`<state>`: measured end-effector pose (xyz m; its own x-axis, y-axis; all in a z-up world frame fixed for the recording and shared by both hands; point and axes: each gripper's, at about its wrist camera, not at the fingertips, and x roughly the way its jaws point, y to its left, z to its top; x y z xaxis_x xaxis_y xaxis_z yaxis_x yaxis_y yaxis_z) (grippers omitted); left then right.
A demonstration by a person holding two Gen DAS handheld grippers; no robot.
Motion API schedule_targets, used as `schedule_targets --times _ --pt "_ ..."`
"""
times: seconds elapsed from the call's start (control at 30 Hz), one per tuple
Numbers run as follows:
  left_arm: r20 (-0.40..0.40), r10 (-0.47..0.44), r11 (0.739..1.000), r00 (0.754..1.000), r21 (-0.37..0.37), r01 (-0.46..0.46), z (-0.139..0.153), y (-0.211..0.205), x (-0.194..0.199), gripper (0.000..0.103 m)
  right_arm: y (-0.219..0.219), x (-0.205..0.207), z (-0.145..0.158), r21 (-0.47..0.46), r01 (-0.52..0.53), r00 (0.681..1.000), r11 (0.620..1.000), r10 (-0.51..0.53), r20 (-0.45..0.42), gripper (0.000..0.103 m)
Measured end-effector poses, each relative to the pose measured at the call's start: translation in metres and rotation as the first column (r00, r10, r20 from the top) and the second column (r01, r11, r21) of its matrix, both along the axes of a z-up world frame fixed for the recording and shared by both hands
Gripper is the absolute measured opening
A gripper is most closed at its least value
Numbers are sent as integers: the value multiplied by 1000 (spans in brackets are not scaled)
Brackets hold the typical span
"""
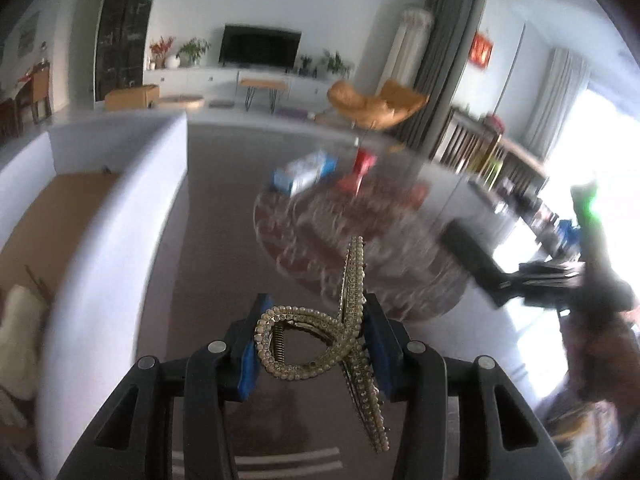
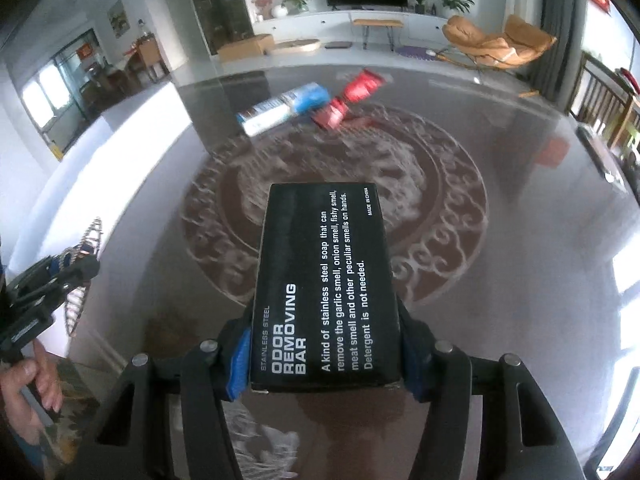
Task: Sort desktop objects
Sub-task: 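Carry the pearl clip and black box over the cork pen and release both, then bring both open tools back over the table toward the remaining items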
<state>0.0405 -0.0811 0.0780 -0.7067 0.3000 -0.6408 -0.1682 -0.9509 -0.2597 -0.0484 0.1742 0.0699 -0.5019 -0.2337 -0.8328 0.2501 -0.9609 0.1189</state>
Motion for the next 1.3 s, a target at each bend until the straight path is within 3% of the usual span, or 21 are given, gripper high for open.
schedule_targets --times 0.2,0.3,0.4,0.53,0.6,0.73,0.77,0.8,0.87,0.97,1.03,1.1,1.2,1.3 --pt "-27 91 996 995 28 -90 53 -93 13 45 -99 -10 54 -112 -160 987 981 155 -52 59" --pt "-17 198 980 980 -26 -199 60 -145 15 45 -169 -11 77 -190 -270 962 944 259 -81 59" --pt "42 291 954 956 -84 -287 49 -202 6 45 -245 -5 86 -234 -379 925 895 366 -100 59" --pt "154 408 908 900 -168 -384 16 -263 -12 45 -332 5 75 -248 -482 875 840 474 -96 59" --pt "220 440 896 871 -181 -406 -4 -281 -17 46 -363 6 57 -222 -499 865 837 497 -71 59" --pt "384 503 864 774 -228 -448 -39 -301 -27 49 -395 2 13 -169 -498 862 851 507 10 61" --pt "383 500 866 777 -214 -452 -39 -300 -25 53 -397 1 5 -163 -493 863 855 504 29 66" --pt "360 499 867 788 -198 -458 -35 -299 -22 68 -395 1 1 -168 -485 867 858 497 39 71" --pt "306 523 852 796 -222 -474 -27 -294 -16 85 -381 5 7 -211 -474 874 855 485 3 76" --pt "221 534 842 816 -230 -488 -12 -274 -8 86 -343 18 31 -218 -459 888 861 441 -130 90" --pt "174 507 858 844 -195 -476 -3 -255 -2 86 -308 23 42 -190 -429 896 883 389 -214 101" --pt "116 461 882 880 -173 -439 11 -231 3 86 -273 21 38 -136 -369 909 919 326 -259 103" --pt "25 330 933 944 -161 -322 39 -166 9 86 -210 9 6 -19 -230 947 973 219 -234 103" --pt "-31 188 970 982 -148 -191 67 -110 19 89 -129 -4 -38 83 -72 984 994 84 -158 103"
